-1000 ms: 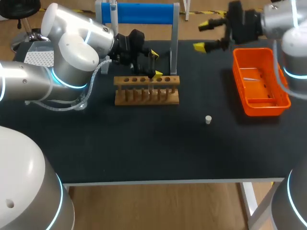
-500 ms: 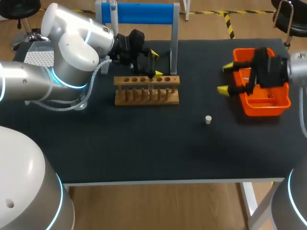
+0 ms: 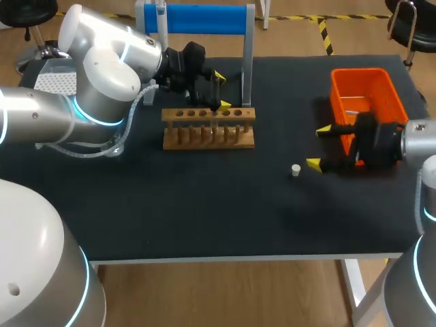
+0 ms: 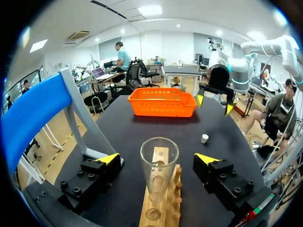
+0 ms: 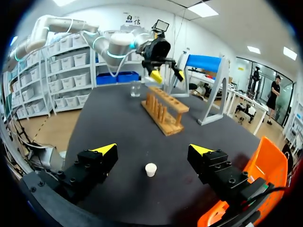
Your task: Invert the test tube, pick up the pipette, mount the tip to pipette, aspirate from beaker and dispense into the tube, eject the tip, return the pipette, and cap with the stopper.
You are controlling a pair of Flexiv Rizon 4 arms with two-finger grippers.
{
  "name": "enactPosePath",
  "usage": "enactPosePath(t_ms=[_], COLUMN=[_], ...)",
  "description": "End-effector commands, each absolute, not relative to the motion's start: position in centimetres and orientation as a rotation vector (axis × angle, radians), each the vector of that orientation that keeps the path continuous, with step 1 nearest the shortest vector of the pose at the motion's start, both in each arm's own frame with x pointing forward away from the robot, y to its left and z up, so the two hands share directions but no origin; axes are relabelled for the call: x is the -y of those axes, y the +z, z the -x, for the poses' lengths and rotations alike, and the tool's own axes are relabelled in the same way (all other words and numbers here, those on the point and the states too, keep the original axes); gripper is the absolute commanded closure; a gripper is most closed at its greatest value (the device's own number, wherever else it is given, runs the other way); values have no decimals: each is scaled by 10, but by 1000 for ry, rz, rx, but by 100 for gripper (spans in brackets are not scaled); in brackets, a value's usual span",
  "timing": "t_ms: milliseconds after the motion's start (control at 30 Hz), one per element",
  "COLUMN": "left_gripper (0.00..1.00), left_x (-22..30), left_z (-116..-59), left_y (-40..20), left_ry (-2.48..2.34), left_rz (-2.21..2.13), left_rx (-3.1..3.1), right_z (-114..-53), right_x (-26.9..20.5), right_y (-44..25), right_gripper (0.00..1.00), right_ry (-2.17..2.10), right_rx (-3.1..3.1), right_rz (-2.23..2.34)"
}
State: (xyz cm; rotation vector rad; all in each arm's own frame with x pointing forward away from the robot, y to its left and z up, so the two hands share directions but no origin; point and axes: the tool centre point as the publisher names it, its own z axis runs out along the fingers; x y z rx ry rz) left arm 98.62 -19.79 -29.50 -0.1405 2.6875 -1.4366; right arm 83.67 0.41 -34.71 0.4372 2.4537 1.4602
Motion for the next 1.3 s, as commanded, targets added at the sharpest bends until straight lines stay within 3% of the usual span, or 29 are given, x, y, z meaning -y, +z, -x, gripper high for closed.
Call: enactPosePath(t_ms=[33,1133,1300], left_gripper=[0,0,0], left_x=[198,198,198], left_z=[-986,-986,-986], left_y=[-295,-295,-295], left_ry=[-1436,-1436,-1436], left_rz=[141,141,141], left_rx=[-2689,-2689,-2689], right_z=[-836,-823,-824], right_x=[-7,-24,-24], right_y=[-360,-406,-407], right_gripper=[0,0,6], right_ry=[1442,1341,1332], right_rx=[-2465,-2581,-2583], right_rz=[-464,-578,-595])
